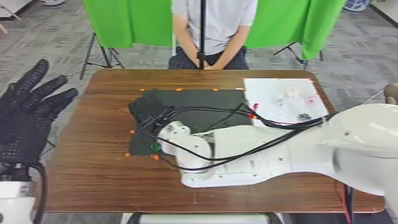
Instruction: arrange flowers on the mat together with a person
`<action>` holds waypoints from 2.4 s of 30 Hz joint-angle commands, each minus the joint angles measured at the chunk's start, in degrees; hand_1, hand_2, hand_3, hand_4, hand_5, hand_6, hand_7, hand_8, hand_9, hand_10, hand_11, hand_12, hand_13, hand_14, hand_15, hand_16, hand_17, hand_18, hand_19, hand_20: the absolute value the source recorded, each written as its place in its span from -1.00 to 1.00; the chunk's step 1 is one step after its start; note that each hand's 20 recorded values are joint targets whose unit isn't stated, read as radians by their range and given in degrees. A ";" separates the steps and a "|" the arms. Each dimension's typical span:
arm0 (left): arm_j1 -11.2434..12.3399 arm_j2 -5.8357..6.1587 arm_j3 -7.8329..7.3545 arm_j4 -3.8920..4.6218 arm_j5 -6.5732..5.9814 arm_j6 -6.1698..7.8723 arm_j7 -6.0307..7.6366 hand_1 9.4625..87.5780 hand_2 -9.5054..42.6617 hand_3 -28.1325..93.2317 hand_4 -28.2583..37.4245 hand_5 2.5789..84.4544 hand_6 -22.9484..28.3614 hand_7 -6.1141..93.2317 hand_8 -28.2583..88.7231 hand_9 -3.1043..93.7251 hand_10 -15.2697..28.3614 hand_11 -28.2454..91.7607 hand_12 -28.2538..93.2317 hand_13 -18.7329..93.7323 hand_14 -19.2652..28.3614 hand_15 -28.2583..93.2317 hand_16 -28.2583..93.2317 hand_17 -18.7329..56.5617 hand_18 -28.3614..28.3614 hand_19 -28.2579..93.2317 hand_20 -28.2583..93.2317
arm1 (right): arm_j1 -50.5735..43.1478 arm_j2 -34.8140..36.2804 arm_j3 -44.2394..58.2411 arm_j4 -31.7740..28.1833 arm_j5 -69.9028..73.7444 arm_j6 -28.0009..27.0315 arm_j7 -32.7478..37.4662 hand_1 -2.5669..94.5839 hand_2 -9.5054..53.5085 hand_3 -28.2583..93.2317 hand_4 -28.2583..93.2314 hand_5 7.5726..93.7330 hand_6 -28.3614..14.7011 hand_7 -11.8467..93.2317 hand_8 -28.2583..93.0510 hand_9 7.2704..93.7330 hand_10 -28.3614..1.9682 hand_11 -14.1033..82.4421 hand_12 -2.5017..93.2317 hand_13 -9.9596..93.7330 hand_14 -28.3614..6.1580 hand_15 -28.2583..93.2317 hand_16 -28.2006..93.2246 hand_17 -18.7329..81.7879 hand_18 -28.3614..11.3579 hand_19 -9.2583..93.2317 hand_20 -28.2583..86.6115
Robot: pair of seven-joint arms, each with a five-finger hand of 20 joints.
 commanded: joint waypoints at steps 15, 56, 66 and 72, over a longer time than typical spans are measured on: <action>-2.22 0.25 1.58 1.39 0.55 -1.66 -0.49 -0.78 -0.35 0.69 -1.00 -0.31 0.06 -0.69 -0.66 -0.31 0.38 -0.25 -0.34 -0.28 0.75 0.20 -0.63 -0.73 0.66 0.12 -0.23 | -0.44 -0.23 -0.74 1.55 0.50 -4.36 0.06 0.21 -1.00 0.25 -1.00 0.70 0.61 -0.43 -0.59 0.80 0.39 -0.13 -0.43 0.62 0.34 0.33 -0.20 -0.15 -0.36 0.48 -0.31; 4.99 -1.11 -0.88 0.43 -0.82 0.87 -0.19 -0.76 -0.37 0.69 -1.00 -0.31 0.06 -0.69 -0.66 -0.31 0.38 -0.25 -0.34 -0.29 0.75 0.20 -0.63 -0.74 0.65 0.12 -0.24 | -10.96 12.46 24.14 -13.69 14.89 -5.42 -9.04 -0.27 -1.00 0.55 -1.00 0.36 0.50 -0.45 -0.77 0.54 0.11 -0.18 -0.60 0.45 0.06 0.33 -0.27 -0.23 -0.51 0.45 -0.26; 7.14 -2.26 -0.22 0.84 -1.68 2.44 0.35 -0.78 -0.37 0.69 -1.00 -0.30 0.06 -0.69 -0.66 -0.31 0.37 -0.26 -0.34 -0.29 0.75 0.19 -0.63 -0.75 0.64 0.10 -0.24 | -31.38 20.76 49.99 -20.85 29.09 -9.26 -16.63 -0.42 -0.74 0.56 -0.98 0.25 0.40 -0.48 -0.75 0.36 -0.03 -0.32 -0.64 0.33 -0.20 0.29 -0.31 -0.30 -0.58 0.40 -0.26; 8.16 -2.40 0.14 0.96 -2.38 2.84 1.29 -0.79 -0.37 0.69 -1.00 -0.30 0.06 -0.69 -0.66 -0.31 0.37 -0.27 -0.34 -0.29 0.75 0.19 -0.62 -0.75 0.63 0.09 -0.25 | -43.55 25.37 65.10 -25.03 42.14 -8.25 -21.12 -0.45 -0.69 0.59 -0.97 0.16 0.37 -0.49 -0.75 0.27 -0.13 -0.35 -0.64 0.24 -0.28 0.28 -0.33 -0.34 -0.57 0.36 -0.27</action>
